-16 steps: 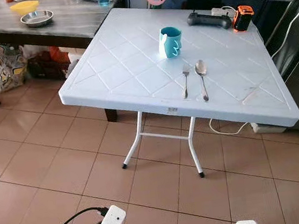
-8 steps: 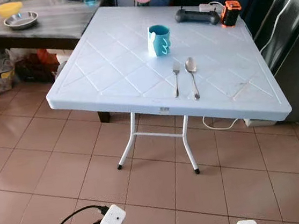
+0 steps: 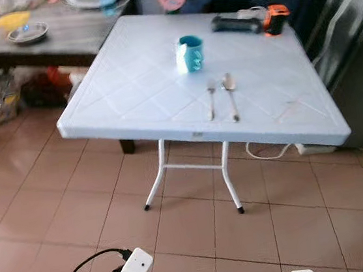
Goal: Setting the table
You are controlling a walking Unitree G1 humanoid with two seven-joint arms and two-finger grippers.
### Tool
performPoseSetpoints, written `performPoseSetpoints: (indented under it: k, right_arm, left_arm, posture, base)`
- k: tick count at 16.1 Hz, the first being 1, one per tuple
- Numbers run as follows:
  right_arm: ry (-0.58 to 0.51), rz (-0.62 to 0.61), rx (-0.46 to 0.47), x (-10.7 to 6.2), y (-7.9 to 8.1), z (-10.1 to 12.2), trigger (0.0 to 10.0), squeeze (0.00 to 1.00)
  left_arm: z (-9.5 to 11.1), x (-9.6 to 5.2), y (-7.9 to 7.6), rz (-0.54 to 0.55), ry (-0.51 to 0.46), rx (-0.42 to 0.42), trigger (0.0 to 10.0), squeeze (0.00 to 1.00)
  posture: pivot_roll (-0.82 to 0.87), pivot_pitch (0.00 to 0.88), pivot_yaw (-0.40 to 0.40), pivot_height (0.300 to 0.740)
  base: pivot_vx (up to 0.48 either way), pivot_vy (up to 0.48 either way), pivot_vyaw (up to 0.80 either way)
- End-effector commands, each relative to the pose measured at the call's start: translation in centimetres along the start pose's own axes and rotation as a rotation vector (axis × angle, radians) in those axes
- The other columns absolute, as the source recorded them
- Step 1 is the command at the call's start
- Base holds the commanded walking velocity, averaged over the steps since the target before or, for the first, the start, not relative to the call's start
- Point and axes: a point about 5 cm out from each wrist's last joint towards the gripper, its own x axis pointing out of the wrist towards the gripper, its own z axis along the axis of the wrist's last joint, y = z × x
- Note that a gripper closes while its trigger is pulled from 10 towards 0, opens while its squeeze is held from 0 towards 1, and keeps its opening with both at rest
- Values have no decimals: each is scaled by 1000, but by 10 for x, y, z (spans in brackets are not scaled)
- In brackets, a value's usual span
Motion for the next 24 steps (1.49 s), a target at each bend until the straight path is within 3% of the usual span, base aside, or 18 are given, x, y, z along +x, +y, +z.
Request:
performPoseSetpoints:
  k: [1,7,12,15,19,21,24]
  right_arm:
    - [12,-5,12,-1,-1,-4,10000,0]
    - [1,8,21,0,6,-2,10000,0]
    - [37,12,14,-5,11,-20,10000,0]
    - [40,7,13,-4,10,-17,10000,0]
    - [-6,-29,81,-2,-1,-5,10000,0]
    - [17,-49,72,-7,-9,-18,10000,0]
    - [7,-59,91,-8,-9,-20,10000,0]
  left_arm:
    - [1,0,0,-10,4,26,10000,0]
    - [2,0,2,-16,5,50,10000,0]
    - [2,0,1,-31,10,71,10000,0]
    - [3,1,0,-33,10,75,10000,0]
    - [1,0,0,12,-6,-18,10000,0]
    - [2,0,-1,23,-25,-48,10000,0]
    - [2,0,0,39,-35,-73,10000,0]
  posture:
    - [119,53,-20,740]
    - [125,72,4,740]
    - [117,93,3,740]
    - [114,94,-1,740]
    - [114,94,-3,740]
    - [115,92,-7,740]
    - [115,92,-7,740]
  base:
    - [0,0,-500]
    - [0,0,0]
    - [319,0,0]
    - [329,0,0]
    - [0,0,0]
    - [0,0,0]
    - [0,0,0]
